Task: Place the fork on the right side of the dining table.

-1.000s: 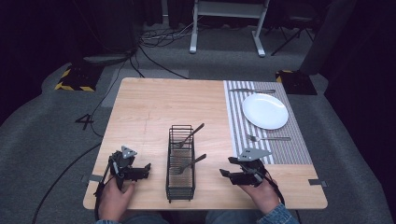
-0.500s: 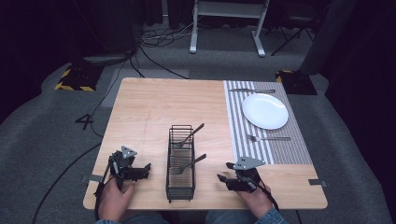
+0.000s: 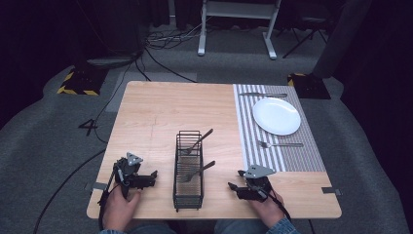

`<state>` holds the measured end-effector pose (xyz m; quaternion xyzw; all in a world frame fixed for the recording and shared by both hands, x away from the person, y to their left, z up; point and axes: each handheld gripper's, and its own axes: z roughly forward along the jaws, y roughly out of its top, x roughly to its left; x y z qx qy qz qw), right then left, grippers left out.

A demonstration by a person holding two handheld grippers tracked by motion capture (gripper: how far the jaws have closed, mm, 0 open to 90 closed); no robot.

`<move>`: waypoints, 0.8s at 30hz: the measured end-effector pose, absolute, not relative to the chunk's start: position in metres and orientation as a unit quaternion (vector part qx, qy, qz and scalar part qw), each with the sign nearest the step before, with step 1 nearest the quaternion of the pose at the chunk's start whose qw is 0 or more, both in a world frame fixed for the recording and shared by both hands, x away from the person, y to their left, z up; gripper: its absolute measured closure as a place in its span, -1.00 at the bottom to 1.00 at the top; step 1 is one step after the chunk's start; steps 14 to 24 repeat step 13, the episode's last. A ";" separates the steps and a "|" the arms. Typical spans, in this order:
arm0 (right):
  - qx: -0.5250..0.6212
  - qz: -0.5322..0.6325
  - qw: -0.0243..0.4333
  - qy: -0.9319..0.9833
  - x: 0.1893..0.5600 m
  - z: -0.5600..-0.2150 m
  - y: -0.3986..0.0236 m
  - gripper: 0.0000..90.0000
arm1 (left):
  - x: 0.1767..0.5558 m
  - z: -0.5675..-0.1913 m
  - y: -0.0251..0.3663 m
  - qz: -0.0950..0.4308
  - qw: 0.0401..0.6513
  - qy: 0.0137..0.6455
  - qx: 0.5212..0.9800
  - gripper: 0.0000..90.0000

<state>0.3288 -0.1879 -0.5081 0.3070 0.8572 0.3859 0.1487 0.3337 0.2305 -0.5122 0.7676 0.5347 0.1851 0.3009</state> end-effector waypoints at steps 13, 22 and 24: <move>0.310 0.368 0.141 0.865 0.332 -0.510 -0.184 -0.76 | 0.334 -0.512 0.231 0.185 0.301 0.535 0.768 -0.99; 0.310 0.368 0.141 0.865 0.332 -0.510 -0.184 -0.76 | 0.334 -0.512 0.231 0.185 0.301 0.535 0.768 -0.99; 0.310 0.368 0.141 0.865 0.332 -0.510 -0.184 -0.76 | 0.334 -0.512 0.231 0.185 0.301 0.535 0.768 -0.99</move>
